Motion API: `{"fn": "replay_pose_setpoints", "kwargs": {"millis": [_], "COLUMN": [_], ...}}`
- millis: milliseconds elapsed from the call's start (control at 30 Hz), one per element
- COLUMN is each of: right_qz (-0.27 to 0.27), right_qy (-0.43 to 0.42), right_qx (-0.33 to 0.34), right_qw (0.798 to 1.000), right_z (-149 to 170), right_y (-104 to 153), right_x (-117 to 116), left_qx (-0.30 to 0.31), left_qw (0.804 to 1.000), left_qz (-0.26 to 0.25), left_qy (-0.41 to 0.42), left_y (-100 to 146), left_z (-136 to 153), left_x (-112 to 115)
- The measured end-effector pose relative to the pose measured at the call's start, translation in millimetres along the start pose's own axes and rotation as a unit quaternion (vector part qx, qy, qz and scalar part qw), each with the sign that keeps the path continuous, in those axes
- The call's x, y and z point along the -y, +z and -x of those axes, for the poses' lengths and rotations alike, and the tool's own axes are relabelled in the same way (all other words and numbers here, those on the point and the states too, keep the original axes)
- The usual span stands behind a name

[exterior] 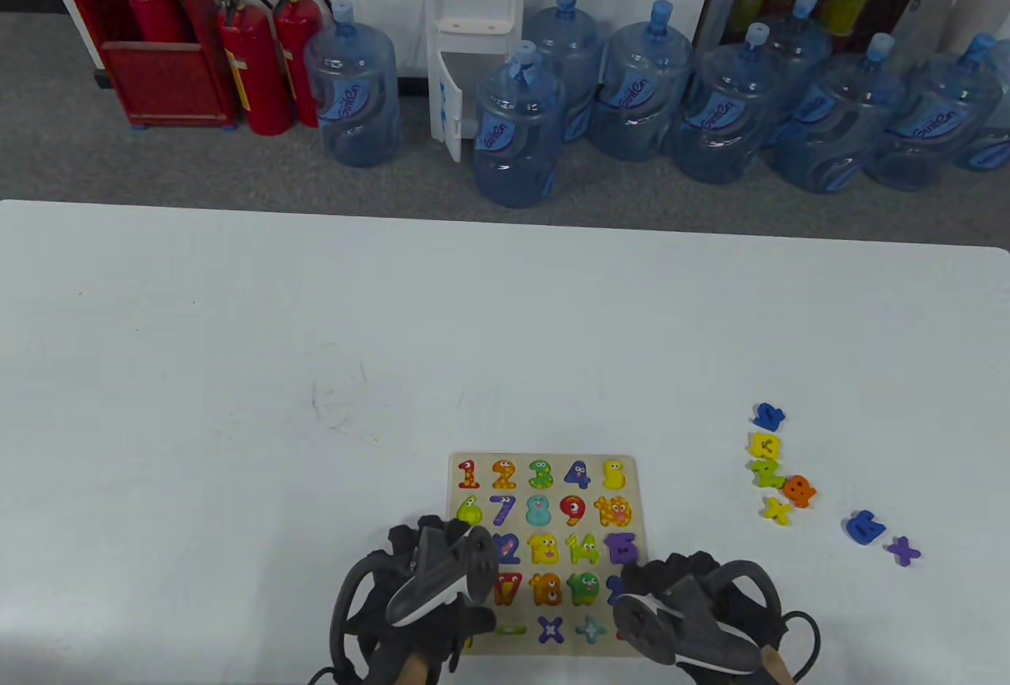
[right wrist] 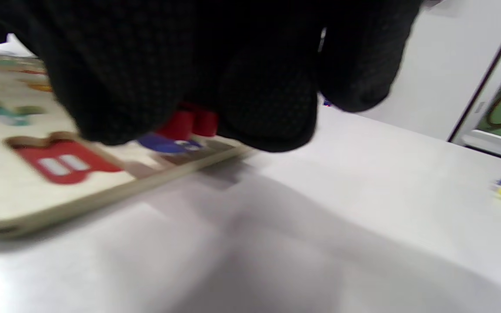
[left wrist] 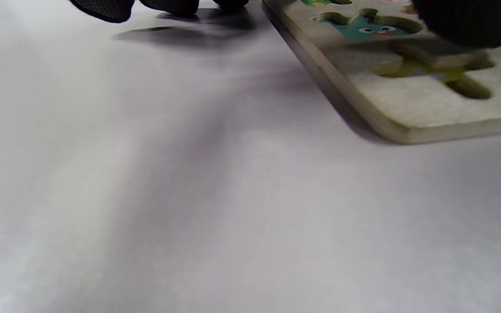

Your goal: Hold math block puzzle and insert math blocks into matching slots

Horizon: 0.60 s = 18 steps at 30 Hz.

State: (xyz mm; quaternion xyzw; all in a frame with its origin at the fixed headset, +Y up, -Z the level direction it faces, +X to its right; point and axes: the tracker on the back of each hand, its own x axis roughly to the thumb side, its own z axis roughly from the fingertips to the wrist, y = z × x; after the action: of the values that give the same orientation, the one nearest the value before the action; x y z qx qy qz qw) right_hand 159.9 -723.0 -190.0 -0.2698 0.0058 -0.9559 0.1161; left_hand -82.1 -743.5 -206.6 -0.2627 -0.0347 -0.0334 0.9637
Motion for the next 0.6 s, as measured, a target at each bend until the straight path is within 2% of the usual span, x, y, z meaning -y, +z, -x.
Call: {"fn": "replay_pose_setpoints", "kwargs": {"millis": [133,600], "right_qz": [-0.014,-0.019], "right_qy": [-0.007,0.018], "right_qx": [0.029,0.035], "right_qw": [0.999,0.999], "right_z": [-13,-21], "right_y": [-1,-1], "right_x": [-1,-1], "left_qx": [0.0,0.0], "left_qw": [1.0,1.0], "left_qz": [0.001,0.003], "left_qy": [-0.001,-0.001], "left_y": [0,0], "left_z": [0,-1], "left_x": [0,0]}}
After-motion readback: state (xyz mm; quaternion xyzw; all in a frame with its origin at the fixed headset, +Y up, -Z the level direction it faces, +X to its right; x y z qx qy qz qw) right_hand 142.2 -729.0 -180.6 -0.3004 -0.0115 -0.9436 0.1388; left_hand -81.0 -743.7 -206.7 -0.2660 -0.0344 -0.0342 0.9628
